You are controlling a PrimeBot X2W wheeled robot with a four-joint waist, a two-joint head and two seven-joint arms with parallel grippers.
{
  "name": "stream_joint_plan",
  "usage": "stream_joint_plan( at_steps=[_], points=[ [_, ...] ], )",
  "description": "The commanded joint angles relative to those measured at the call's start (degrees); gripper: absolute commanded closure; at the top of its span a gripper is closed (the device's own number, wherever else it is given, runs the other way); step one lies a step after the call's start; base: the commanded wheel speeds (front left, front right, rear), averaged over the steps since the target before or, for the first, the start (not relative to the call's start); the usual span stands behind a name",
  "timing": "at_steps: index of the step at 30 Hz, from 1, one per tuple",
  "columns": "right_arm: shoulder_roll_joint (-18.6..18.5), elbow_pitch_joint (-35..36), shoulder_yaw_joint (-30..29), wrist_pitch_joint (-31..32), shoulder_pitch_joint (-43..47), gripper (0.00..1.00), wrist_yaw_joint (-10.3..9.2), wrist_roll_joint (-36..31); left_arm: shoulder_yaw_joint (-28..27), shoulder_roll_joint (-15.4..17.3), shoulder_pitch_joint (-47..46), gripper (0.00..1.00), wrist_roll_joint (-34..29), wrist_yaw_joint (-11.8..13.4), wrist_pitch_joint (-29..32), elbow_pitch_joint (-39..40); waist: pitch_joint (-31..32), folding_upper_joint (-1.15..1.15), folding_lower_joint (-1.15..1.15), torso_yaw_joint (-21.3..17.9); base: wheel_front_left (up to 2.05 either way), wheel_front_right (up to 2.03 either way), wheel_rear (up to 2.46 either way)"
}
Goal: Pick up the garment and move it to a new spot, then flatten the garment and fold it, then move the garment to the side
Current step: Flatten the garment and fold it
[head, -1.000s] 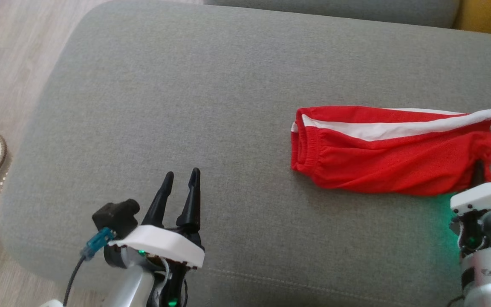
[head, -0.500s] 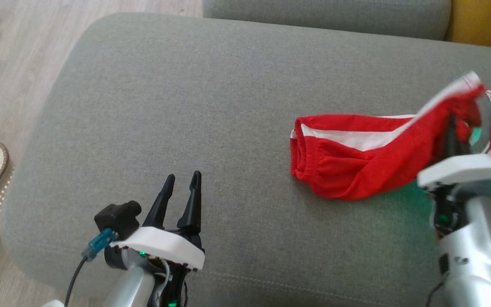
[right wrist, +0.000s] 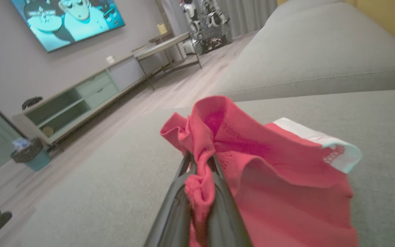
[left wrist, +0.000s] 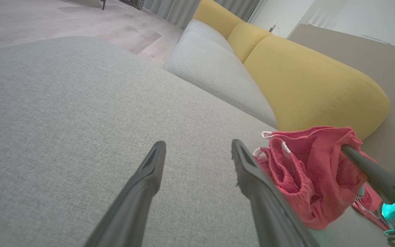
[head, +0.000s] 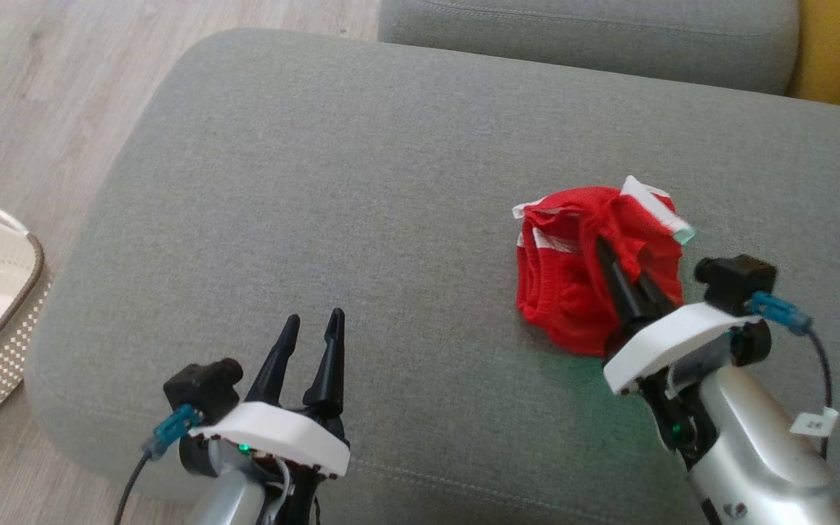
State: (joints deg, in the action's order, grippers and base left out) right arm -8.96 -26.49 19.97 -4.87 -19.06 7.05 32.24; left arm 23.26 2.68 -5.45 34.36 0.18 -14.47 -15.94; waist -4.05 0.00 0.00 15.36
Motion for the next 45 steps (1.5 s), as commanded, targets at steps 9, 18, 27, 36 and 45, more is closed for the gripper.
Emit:
stream_joint_plan(
  at_steps=[9, 18, 27, 36, 45],
  points=[
    [-3.06, -2.35, 9.63, 2.48, -2.11, 1.00, 0.44, -1.90, -1.29, 0.20, -1.53, 0.00, -0.13, 0.11, -0.52, 2.07, -0.87, 0.00, 0.00, 1.25, 0.00, 0.00, 0.00],
    [-2.88, -7.51, 14.90, -0.15, -4.81, 0.00, 0.44, -5.92, -1.04, 0.20, -1.90, 0.00, 0.70, 0.49, -0.52, 2.17, -1.55, 0.00, 0.00, 2.11, 0.00, 0.00, 0.00],
    [-2.24, -10.94, 23.51, -0.87, -7.53, 0.00, 0.44, -7.28, -0.91, 0.20, -2.07, 0.00, 1.05, 0.70, -0.52, 2.23, -1.40, 0.00, 0.00, 2.21, 0.00, 0.00, 0.00],
    [-3.05, -15.34, 25.18, -2.19, -9.78, 0.00, 0.44, -5.14, -1.16, 0.20, -1.78, 0.00, 1.39, 0.86, -0.52, 2.26, -1.05, 0.00, 0.00, 1.49, 0.00, 0.00, 0.00],
    [-4.04, -16.89, 18.83, -2.99, -10.48, 0.00, 0.44, -2.85, -2.08, 0.20, -1.24, 0.00, 0.90, 0.68, -0.52, 2.40, -0.09, 0.00, 0.00, -1.27, 0.00, 0.00, 0.00]
  ],
)
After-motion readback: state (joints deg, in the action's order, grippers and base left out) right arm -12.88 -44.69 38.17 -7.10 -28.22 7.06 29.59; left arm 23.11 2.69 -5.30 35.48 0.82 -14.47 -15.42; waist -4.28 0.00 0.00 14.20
